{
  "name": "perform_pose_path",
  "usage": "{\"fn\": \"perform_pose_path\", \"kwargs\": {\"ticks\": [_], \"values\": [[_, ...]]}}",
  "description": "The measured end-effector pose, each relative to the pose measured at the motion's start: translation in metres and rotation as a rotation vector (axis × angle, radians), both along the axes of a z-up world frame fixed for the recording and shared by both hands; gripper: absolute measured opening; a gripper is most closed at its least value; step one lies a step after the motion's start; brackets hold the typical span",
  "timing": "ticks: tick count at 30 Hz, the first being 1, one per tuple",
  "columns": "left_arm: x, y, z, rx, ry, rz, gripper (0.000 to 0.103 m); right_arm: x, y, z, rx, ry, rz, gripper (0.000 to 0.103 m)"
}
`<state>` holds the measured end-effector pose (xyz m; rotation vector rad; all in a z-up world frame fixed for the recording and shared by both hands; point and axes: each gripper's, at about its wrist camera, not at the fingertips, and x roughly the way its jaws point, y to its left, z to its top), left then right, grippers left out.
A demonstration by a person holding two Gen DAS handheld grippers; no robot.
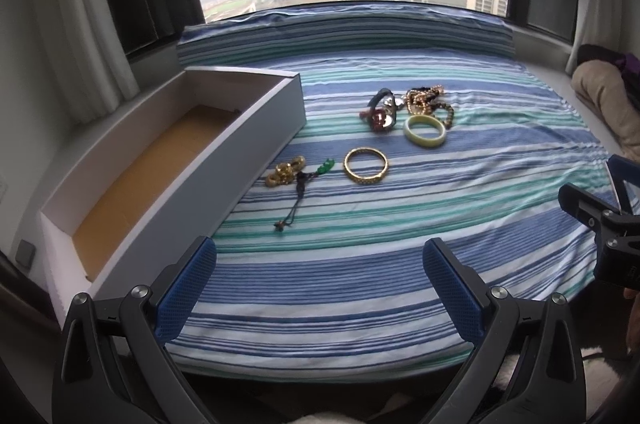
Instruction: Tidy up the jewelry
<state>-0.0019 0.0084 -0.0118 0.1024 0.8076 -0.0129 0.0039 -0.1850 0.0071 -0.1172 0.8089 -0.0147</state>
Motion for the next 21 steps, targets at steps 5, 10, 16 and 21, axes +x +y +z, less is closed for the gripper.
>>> {"fn": "perform_pose_path", "kwargs": {"ticks": [5, 10, 16, 21], "values": [[0.005, 0.009, -0.006, -0.015, 0.017, 0.006, 0.103, 0.004, 0.001, -0.003, 0.003, 0.008, 0.009, 0.103], [0.011, 0.011, -0.011, -0.021, 0.035, 0.001, 0.103, 0.01, 0.004, -0.008, 0.004, 0.024, 0.014, 0.103], [0.019, 0.01, -0.019, -0.049, 0.068, -0.038, 0.103, 0.02, 0.006, -0.016, 0.007, 0.043, 0.019, 0.103], [0.031, 0.015, -0.027, -0.068, 0.102, -0.051, 0.103, 0.029, 0.006, -0.023, 0.009, 0.066, 0.023, 0.103]]}}
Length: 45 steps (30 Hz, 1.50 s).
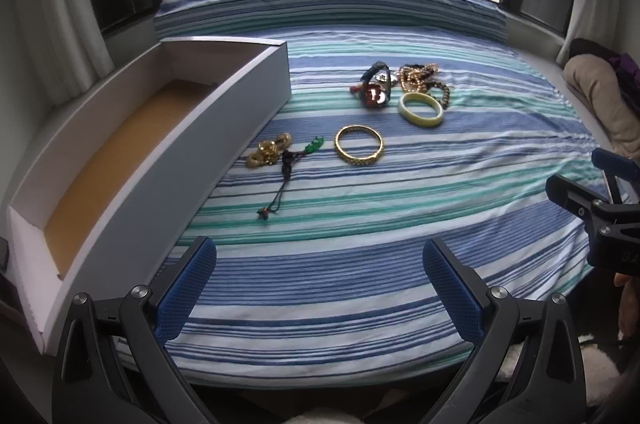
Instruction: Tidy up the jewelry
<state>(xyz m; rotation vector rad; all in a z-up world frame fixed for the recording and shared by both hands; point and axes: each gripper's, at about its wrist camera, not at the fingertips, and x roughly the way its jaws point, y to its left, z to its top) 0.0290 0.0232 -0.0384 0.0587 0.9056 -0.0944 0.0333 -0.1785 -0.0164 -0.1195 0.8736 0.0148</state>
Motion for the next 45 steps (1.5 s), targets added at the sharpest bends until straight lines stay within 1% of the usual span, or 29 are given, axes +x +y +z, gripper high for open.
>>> {"fn": "perform_pose_path", "kwargs": {"ticks": [3, 7, 10, 13, 15, 17, 19, 21, 23, 25, 27, 28, 30, 31, 32, 36, 38, 40, 42, 45], "values": [[0.014, 0.008, -0.003, -0.025, 0.023, 0.005, 0.103, 0.006, 0.0, -0.005, 0.0, 0.014, 0.001, 0.103], [0.045, 0.024, -0.011, -0.123, 0.084, 0.008, 0.103, 0.013, -0.004, -0.011, 0.005, 0.032, -0.006, 0.103], [0.074, 0.028, -0.025, -0.165, 0.138, -0.003, 0.102, 0.017, -0.009, -0.016, 0.009, 0.045, -0.013, 0.103], [0.102, 0.025, -0.045, -0.171, 0.184, -0.015, 0.102, 0.022, -0.014, -0.022, 0.015, 0.062, -0.022, 0.103], [0.12, 0.022, -0.057, -0.165, 0.212, -0.021, 0.096, 0.025, -0.017, -0.025, 0.019, 0.071, -0.028, 0.103], [0.133, 0.02, -0.066, -0.158, 0.235, -0.029, 0.081, 0.027, -0.02, -0.028, 0.022, 0.077, -0.035, 0.103], [0.143, 0.021, -0.073, -0.153, 0.247, -0.025, 0.077, 0.03, -0.023, -0.029, 0.023, 0.079, -0.043, 0.103], [0.151, 0.021, -0.079, -0.132, 0.253, -0.021, 0.074, 0.033, -0.027, -0.032, 0.027, 0.083, -0.051, 0.103], [0.158, 0.022, -0.087, -0.107, 0.265, -0.02, 0.06, 0.036, -0.029, -0.036, 0.031, 0.091, -0.057, 0.103], [0.164, 0.023, -0.096, -0.086, 0.278, -0.016, 0.054, 0.04, -0.029, -0.04, 0.036, 0.104, -0.059, 0.103], [0.165, 0.025, -0.102, -0.07, 0.288, -0.007, 0.051, 0.044, -0.028, -0.043, 0.038, 0.112, -0.054, 0.102], [0.165, 0.026, -0.105, -0.065, 0.294, -0.005, 0.047, 0.045, -0.028, -0.044, 0.038, 0.114, -0.05, 0.103], [0.161, 0.026, -0.105, -0.037, 0.274, -0.003, 0.036, 0.048, -0.026, -0.045, 0.038, 0.115, -0.044, 0.103], [0.159, 0.026, -0.105, -0.017, 0.266, -0.004, 0.019, 0.05, -0.025, -0.046, 0.037, 0.115, -0.041, 0.103], [0.157, 0.026, -0.105, -0.014, 0.261, -0.007, 0.006, 0.052, -0.024, -0.046, 0.036, 0.116, -0.039, 0.103], [0.143, 0.038, -0.102, -0.088, 0.282, -0.012, 0.005, 0.058, -0.02, -0.048, 0.039, 0.122, -0.028, 0.103], [0.129, 0.045, -0.1, -0.124, 0.295, -0.014, 0.005, 0.061, -0.017, -0.047, 0.039, 0.12, -0.017, 0.103], [0.111, 0.054, -0.097, -0.141, 0.304, -0.011, 0.005, 0.064, -0.012, -0.045, 0.044, 0.118, -0.001, 0.103], [0.094, 0.061, -0.095, -0.151, 0.313, -0.002, 0.005, 0.07, -0.006, -0.044, 0.067, 0.123, 0.037, 0.103], [0.072, 0.076, -0.094, -0.157, 0.325, 0.029, 0.005, 0.09, 0.015, -0.044, 0.146, 0.143, 0.151, 0.102]]}}
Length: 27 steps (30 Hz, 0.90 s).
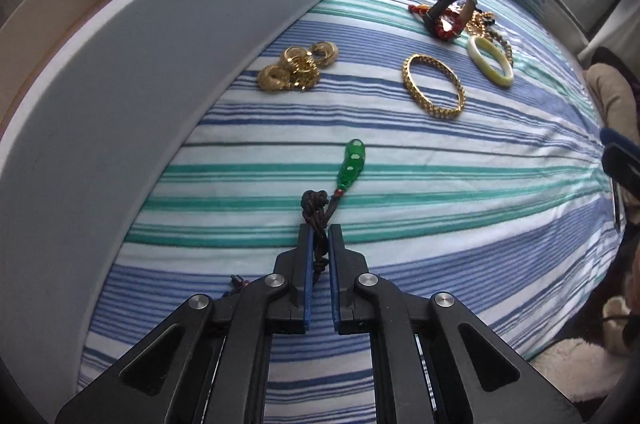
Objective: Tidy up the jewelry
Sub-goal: 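Grasp the green jade pendant's cord with the left gripper while the right gripper grasps the gold earrings, then lift and carry the pendant and earrings with both grippers toward the white box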
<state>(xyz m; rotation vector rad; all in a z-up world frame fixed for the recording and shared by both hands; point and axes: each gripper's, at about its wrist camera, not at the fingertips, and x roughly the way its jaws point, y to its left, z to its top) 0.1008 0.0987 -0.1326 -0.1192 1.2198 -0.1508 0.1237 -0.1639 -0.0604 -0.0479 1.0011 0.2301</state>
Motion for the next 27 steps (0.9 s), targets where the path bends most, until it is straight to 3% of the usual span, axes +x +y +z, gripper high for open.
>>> {"fn": "perform_pose_path", "kwargs": {"ticks": [8, 10, 11, 12, 15, 18, 21, 23, 24, 27], "values": [[-0.022, 0.025, -0.006, -0.011, 0.004, 0.074, 0.005, 0.089, 0.125, -0.045, 0.087, 0.075, 0.48, 0.1], [-0.024, 0.028, -0.007, -0.006, 0.002, 0.075, 0.005, 0.103, 0.154, -0.059, 0.065, 0.075, 0.554, 0.067], [-0.025, 0.029, -0.007, -0.008, 0.003, 0.076, 0.005, 0.108, 0.165, -0.066, 0.067, 0.082, 0.582, 0.06], [-0.025, 0.03, -0.007, -0.012, 0.003, 0.075, 0.005, 0.114, 0.173, -0.073, 0.067, 0.093, 0.598, 0.052], [-0.027, 0.034, -0.007, -0.022, -0.001, 0.074, 0.006, 0.121, 0.19, -0.084, 0.078, 0.114, 0.618, 0.047], [-0.026, 0.037, -0.007, -0.031, -0.007, 0.075, 0.006, 0.117, 0.202, -0.087, 0.019, 0.122, 0.615, 0.034], [-0.024, 0.037, -0.006, -0.038, -0.014, 0.075, 0.006, 0.111, 0.209, -0.093, -0.018, 0.139, 0.612, 0.031], [-0.019, 0.036, -0.008, -0.037, -0.018, 0.075, 0.006, 0.104, 0.21, -0.091, -0.045, 0.098, 0.604, 0.017], [-0.019, 0.036, -0.007, -0.034, -0.019, 0.076, 0.006, 0.105, 0.208, -0.091, -0.028, 0.108, 0.591, 0.012], [-0.024, 0.038, -0.005, -0.024, -0.021, 0.075, 0.006, 0.102, 0.197, -0.085, 0.024, 0.134, 0.545, 0.009]]}}
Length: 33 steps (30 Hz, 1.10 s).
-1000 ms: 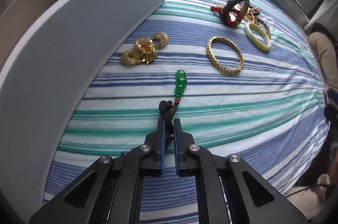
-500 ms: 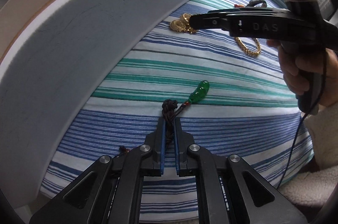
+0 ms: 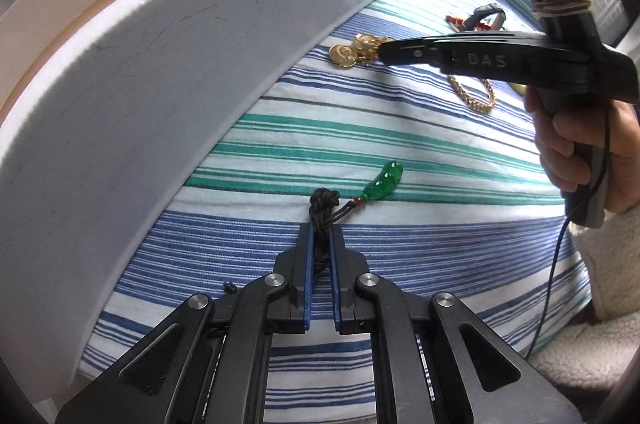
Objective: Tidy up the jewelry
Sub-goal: 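Lift and carry the pendant and earrings with both grippers toward the white box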
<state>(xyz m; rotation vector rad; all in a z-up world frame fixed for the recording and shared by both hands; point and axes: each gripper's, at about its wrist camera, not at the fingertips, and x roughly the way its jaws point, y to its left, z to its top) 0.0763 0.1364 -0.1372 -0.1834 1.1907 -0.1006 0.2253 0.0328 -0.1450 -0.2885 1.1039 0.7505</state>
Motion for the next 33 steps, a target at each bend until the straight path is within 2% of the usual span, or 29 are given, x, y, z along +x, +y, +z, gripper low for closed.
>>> {"fn": "perform_pose_path", "kwargs": {"ticks": [5, 9, 10, 12, 13, 14, 15, 16, 17, 21, 24, 26, 27, 28, 29, 30, 33], "values": [[-0.008, 0.003, 0.003, -0.003, -0.003, -0.009, 0.006, -0.033, -0.038, 0.028, 0.065, 0.048, -0.041, 0.009], [-0.009, 0.002, 0.003, 0.008, -0.012, -0.042, 0.007, -0.068, -0.077, 0.035, 0.048, 0.097, -0.082, 0.009], [-0.01, 0.002, 0.004, 0.013, -0.012, -0.051, 0.013, -0.066, -0.083, 0.029, 0.04, 0.109, -0.096, 0.009], [-0.011, 0.002, 0.005, 0.005, -0.013, -0.074, 0.034, -0.081, -0.105, 0.027, 0.014, 0.128, -0.128, 0.01], [-0.013, 0.003, 0.007, 0.008, -0.017, -0.079, 0.054, -0.086, -0.119, 0.025, 0.0, 0.133, -0.149, 0.013], [-0.016, 0.004, 0.009, 0.015, -0.026, -0.083, 0.066, -0.089, -0.133, 0.025, -0.002, 0.135, -0.171, 0.013], [-0.018, 0.005, 0.011, 0.021, -0.036, -0.092, 0.067, -0.087, -0.142, 0.02, 0.009, 0.142, -0.19, 0.023], [-0.019, 0.007, 0.013, 0.027, -0.039, -0.103, 0.067, -0.091, -0.147, 0.021, 0.026, 0.149, -0.203, 0.039], [-0.021, 0.009, 0.013, 0.033, -0.039, -0.114, 0.067, -0.095, -0.152, 0.022, 0.041, 0.149, -0.212, 0.042], [-0.019, 0.011, 0.01, 0.06, -0.044, -0.132, 0.067, -0.099, -0.147, 0.016, 0.008, 0.112, -0.197, 0.042], [-0.013, 0.005, 0.004, 0.046, -0.04, -0.149, 0.067, -0.098, -0.137, 0.008, -0.013, 0.097, -0.185, 0.042], [-0.011, -0.002, 0.001, 0.054, -0.046, -0.159, 0.065, -0.095, -0.131, 0.002, -0.036, 0.084, -0.168, 0.042], [-0.011, -0.006, 0.001, 0.07, -0.056, -0.165, 0.059, -0.098, -0.129, 0.002, -0.048, 0.062, -0.157, 0.042], [-0.011, -0.01, 0.002, 0.083, -0.063, -0.175, 0.034, -0.1, -0.125, 0.002, -0.061, 0.047, -0.138, 0.038], [-0.009, -0.012, 0.002, 0.081, -0.059, -0.186, 0.003, -0.102, -0.123, 0.002, -0.07, 0.047, -0.126, 0.03], [-0.008, -0.012, 0.001, 0.052, -0.045, -0.19, 0.005, -0.104, -0.123, 0.003, -0.067, 0.047, -0.127, 0.006], [-0.008, -0.012, 0.006, 0.017, -0.046, -0.18, 0.003, -0.107, -0.132, 0.013, -0.039, 0.047, -0.152, 0.006]]}}
